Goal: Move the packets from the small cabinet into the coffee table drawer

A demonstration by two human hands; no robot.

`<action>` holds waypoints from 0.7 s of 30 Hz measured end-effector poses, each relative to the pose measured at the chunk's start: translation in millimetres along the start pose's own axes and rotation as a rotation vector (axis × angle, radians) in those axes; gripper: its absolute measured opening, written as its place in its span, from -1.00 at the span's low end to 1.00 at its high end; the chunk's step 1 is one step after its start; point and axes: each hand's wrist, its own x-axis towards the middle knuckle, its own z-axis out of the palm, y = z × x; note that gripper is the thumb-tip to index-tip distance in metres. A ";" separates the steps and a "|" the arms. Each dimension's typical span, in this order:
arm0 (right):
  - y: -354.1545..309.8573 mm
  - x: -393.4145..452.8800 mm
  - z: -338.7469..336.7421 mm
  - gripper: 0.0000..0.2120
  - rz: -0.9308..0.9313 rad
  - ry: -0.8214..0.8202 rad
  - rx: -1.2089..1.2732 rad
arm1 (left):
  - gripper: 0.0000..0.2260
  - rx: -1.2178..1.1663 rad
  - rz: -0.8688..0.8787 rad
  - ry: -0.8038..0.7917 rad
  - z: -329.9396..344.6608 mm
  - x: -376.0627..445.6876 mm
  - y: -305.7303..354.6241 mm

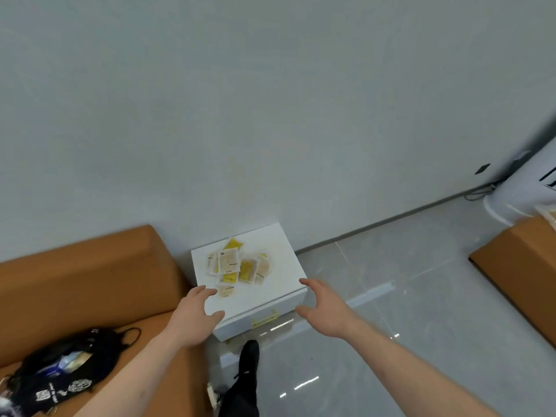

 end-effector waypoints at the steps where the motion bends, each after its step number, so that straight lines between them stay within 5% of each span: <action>1: -2.6 21.0 1.3 -0.35 0.017 -0.010 0.000 | -0.44 -0.019 -0.012 -0.013 -4.5 22.1 -2.3; 12: 8.1 260.6 64.7 -0.35 0.288 -0.041 0.120 | -0.50 -0.119 -0.282 -0.185 12.9 274.7 -49.7; 21: 65.4 404.9 168.1 -0.10 0.451 0.017 0.196 | -0.20 -0.179 -0.543 -0.079 102.8 406.0 -100.9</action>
